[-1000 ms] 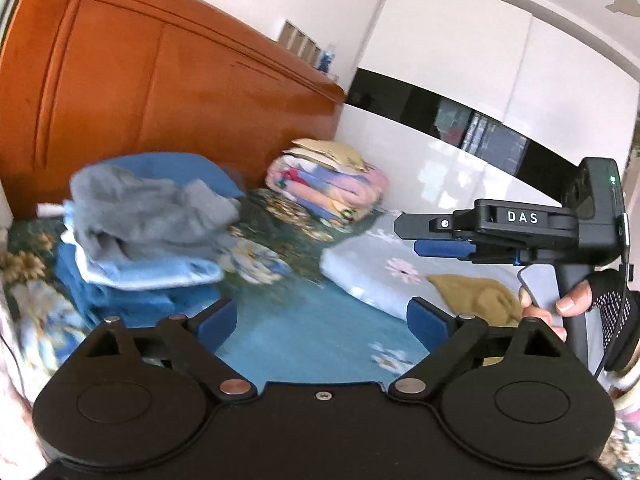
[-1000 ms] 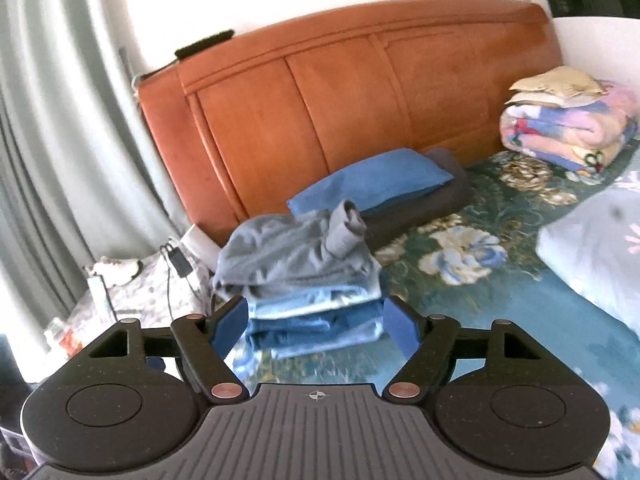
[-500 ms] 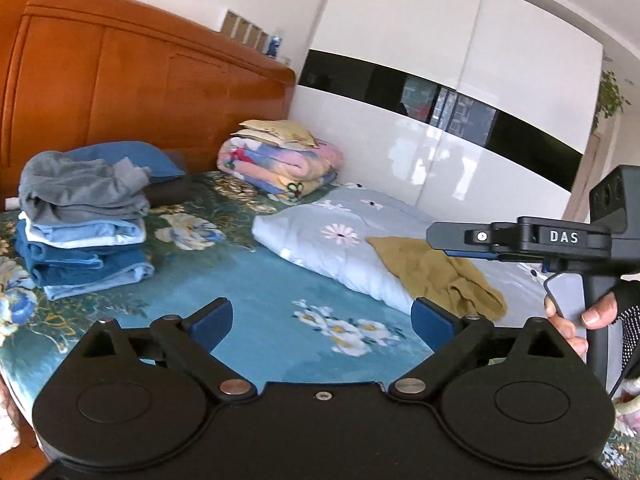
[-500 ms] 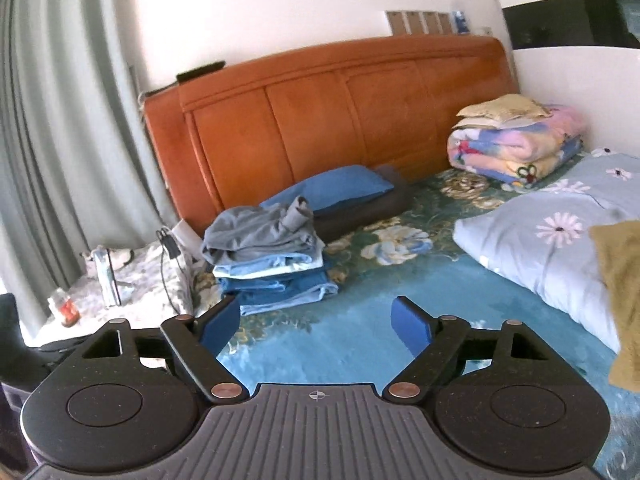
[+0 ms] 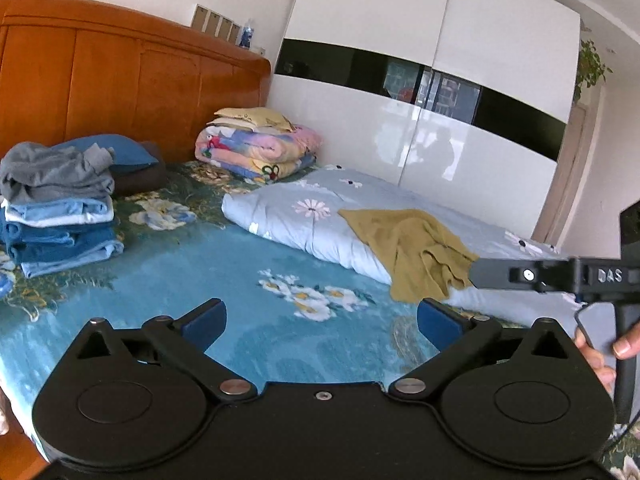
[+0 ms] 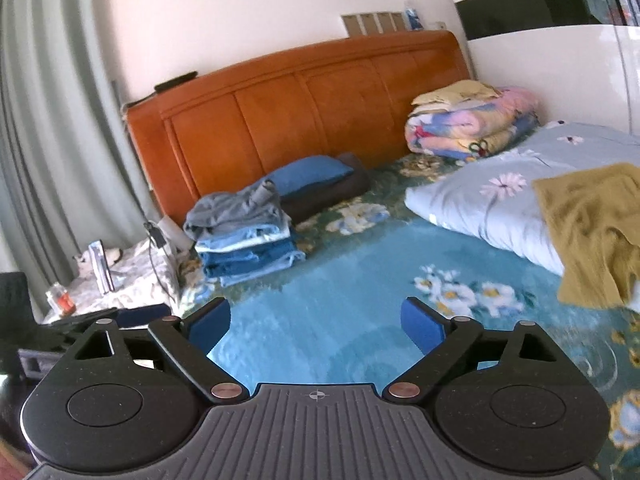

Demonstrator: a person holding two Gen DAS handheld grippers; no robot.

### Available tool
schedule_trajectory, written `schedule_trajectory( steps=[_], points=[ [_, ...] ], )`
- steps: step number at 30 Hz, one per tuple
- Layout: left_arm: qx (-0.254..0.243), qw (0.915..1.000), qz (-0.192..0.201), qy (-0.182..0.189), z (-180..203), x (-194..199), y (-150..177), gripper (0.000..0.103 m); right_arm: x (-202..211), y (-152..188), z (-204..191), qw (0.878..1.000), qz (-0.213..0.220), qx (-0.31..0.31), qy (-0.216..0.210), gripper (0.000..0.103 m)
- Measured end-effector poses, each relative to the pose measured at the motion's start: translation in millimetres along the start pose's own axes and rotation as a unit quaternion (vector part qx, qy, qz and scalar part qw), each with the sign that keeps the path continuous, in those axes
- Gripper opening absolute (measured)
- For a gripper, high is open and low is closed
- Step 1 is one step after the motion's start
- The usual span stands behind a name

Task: Fold clothes

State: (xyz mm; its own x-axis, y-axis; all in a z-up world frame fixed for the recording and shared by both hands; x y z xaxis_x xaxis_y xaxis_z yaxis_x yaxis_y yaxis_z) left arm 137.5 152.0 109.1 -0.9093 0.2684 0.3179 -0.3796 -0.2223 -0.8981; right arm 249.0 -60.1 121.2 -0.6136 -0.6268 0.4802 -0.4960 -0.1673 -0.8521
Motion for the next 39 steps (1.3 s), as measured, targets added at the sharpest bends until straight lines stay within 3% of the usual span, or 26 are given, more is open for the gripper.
schedule_trajectory(
  steps=[10,19,28,35,39],
  points=[
    [0.034,0.9992,-0.021,0.006,12.0,-12.2,59.0,0.101,19.4,75.5,26.9,0.998,-0.017,-0.028,0.06,0.096],
    [0.01,0.9989,-0.044,0.012,32.1,-19.5,103.7,0.101,41.3,131.9,55.8,0.99,-0.027,-0.089,0.11,0.098],
    [-0.045,0.9975,-0.054,-0.001,51.3,-20.0,147.1,0.101,56.1,170.8,83.9,0.973,-0.033,-0.173,0.152,0.098],
    [-0.031,0.9974,-0.064,-0.003,51.3,-18.8,166.7,0.101,56.6,184.4,75.0,0.968,-0.047,-0.125,0.212,0.1],
    [-0.027,0.9973,-0.066,-0.014,49.4,-17.9,172.9,0.101,50.1,195.6,58.7,0.964,-0.064,-0.066,0.249,0.102]
  ],
)
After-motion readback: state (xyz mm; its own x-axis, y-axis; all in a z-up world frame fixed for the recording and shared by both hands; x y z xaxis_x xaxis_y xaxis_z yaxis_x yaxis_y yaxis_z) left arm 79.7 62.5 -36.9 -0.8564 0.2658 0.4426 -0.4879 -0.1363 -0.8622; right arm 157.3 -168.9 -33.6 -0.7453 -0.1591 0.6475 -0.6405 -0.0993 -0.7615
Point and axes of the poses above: each gripper's, at about its wrist camera, not at the fingertips, and x roughly against the way its jaws point, z to its right, y to its underside, the point moved 4 cm from there along -x, roughly the way its jaws point, and after that the axes turned 13 degrees about y, right-handed, at the moved point
